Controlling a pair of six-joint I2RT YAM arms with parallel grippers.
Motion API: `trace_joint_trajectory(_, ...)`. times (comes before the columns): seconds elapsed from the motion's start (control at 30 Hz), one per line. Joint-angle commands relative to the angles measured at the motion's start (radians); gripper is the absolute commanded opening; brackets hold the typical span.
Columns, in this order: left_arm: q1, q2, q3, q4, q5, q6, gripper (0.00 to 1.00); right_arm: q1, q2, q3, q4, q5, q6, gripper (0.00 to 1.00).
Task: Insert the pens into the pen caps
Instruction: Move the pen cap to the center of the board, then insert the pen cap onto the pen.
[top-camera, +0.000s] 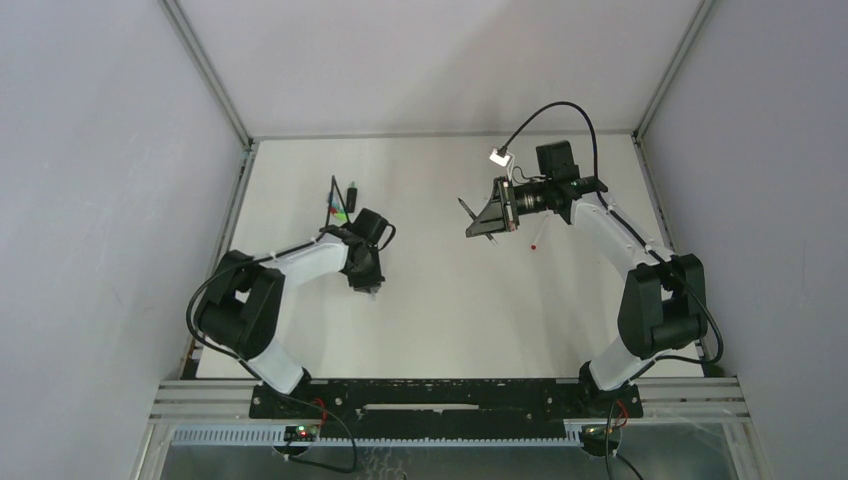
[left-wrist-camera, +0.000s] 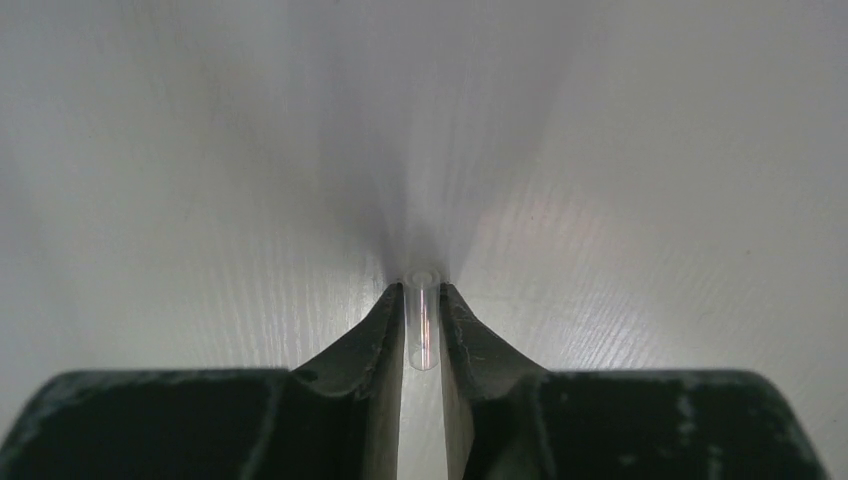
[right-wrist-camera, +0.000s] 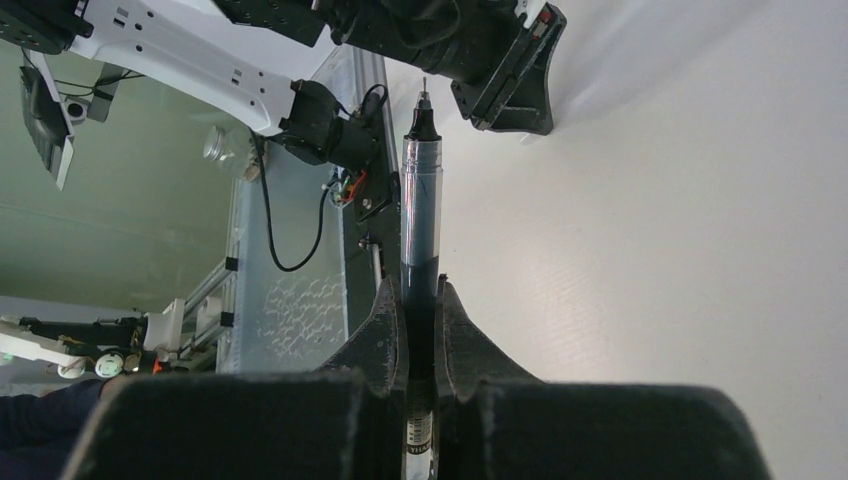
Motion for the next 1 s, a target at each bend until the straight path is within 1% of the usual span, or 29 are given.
trace_joint_trajectory(0.0,-0.01,-0.016,-0.025,-0.002,-0.051,-0.04,0.26,0.007,-0.04,0.0,-0.004,0.003,-0.027,0.0)
trace_joint_trajectory(0.03,-0.01,-0.012,-0.022,-0.01,-0.054,-0.04,0.28,0.007,-0.042,0.0,-0.005,0.002,-0.028,0.0)
trace_joint_trajectory(0.2,-0.015,0.005,-0.002,-0.05,-0.07,-0.032,0.32,0.007,-0.043,0.0,-0.008,0.001,-0.029,0.0)
trace_joint_trajectory(0.3,-0.017,0.023,0.003,-0.054,-0.064,-0.032,0.32,0.007,-0.045,0.0,-0.008,0.0,-0.029,0.0)
trace_joint_trajectory(0.4,-0.028,0.049,0.012,-0.054,-0.045,-0.03,0.29,0.005,-0.046,0.0,-0.01,0.0,-0.031,0.0)
trace_joint_trajectory(0.47,-0.032,0.059,0.012,-0.052,-0.034,-0.03,0.26,0.005,-0.045,0.0,-0.01,0.0,-0.032,0.0)
trace_joint_trajectory(0.53,-0.032,0.065,0.007,-0.046,-0.023,-0.031,0.21,0.005,-0.045,0.0,-0.01,-0.001,-0.033,0.0)
trace_joint_trajectory(0.7,-0.032,0.044,0.0,-0.023,-0.003,-0.04,0.02,0.008,-0.042,0.0,-0.015,0.0,-0.043,0.0)
trace_joint_trajectory(0.83,-0.032,-0.046,-0.016,0.051,0.034,-0.061,0.0,0.025,-0.048,0.0,-0.056,0.023,-0.102,0.0)
trace_joint_trajectory(0.9,-0.032,-0.14,-0.041,0.129,0.083,-0.064,0.0,0.045,-0.055,0.0,-0.094,0.046,-0.156,0.0)
trace_joint_trajectory(0.97,-0.032,-0.215,-0.073,0.248,0.14,-0.062,0.0,0.062,-0.06,0.0,-0.119,0.06,-0.182,0.0)
